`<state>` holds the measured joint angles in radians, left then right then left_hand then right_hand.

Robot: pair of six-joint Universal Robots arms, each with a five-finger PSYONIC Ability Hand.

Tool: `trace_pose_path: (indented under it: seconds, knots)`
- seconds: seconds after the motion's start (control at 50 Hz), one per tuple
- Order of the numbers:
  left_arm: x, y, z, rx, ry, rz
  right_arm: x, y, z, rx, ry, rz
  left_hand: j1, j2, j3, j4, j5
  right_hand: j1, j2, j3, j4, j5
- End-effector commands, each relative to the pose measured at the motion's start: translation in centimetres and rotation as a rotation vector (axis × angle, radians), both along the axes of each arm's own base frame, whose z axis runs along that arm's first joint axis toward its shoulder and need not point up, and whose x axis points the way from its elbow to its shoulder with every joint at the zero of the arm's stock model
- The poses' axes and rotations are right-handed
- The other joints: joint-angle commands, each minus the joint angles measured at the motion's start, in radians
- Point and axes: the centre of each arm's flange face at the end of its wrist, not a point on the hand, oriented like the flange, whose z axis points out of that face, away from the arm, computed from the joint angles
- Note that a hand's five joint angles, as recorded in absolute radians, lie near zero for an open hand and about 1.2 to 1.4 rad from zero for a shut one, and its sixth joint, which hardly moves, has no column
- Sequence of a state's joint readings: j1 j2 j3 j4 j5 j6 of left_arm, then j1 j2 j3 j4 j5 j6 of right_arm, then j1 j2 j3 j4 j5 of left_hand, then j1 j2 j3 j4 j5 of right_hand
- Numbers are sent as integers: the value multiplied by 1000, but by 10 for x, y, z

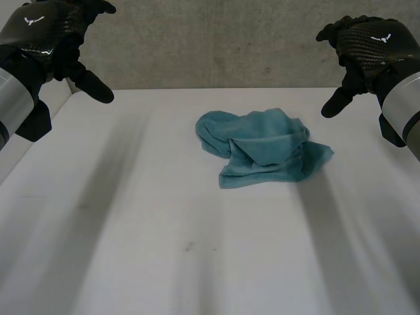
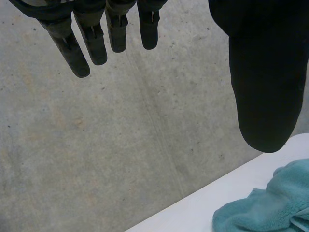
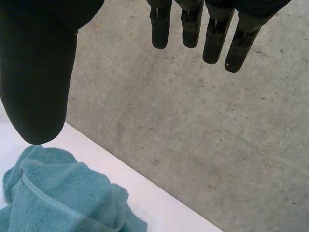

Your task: Fold the laundry

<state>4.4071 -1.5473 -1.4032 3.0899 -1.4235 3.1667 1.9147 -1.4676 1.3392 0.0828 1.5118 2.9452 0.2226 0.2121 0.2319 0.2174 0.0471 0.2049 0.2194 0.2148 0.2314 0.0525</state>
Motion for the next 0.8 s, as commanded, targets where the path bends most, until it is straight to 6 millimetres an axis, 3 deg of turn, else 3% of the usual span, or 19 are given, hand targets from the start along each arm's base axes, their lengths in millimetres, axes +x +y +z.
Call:
trace_pose_path:
  seconds: [0.02,0.18,0.3,0.46,0.56,0.7,0.78,0.8]
  knots:
    - [0,-1,-2,6,-1,0,0,-1,0,0,0,-3,-18,-7,-27,-13,-17,-30,-45,-40,-57,-52]
    - [0,-2,-3,9,-2,1,4,-4,-11,7,78,35,-12,-2,-21,-7,-11,-30,-45,-40,-57,-52]
    - [-1,-2,-5,17,1,1,12,-24,-49,42,244,70,-3,7,-13,2,-2,-30,-45,-40,-57,-52]
    - [-10,-13,-35,111,-23,7,30,-52,-91,10,340,153,11,22,2,17,12,56,42,46,30,34]
    - [-19,-20,-59,175,-49,34,47,-74,-130,11,320,273,11,22,2,17,12,273,258,263,246,251]
    - [-27,-24,-75,196,-59,36,57,-95,-174,55,326,306,11,22,2,17,12,537,523,527,511,515]
    - [-29,-27,-85,221,-69,36,60,-106,-177,43,329,275,11,22,2,17,12,1189,1175,1179,1163,1167]
    - [-29,-28,-89,232,-70,34,60,-106,-177,43,329,275,11,22,2,17,12,1191,1177,1181,1165,1169]
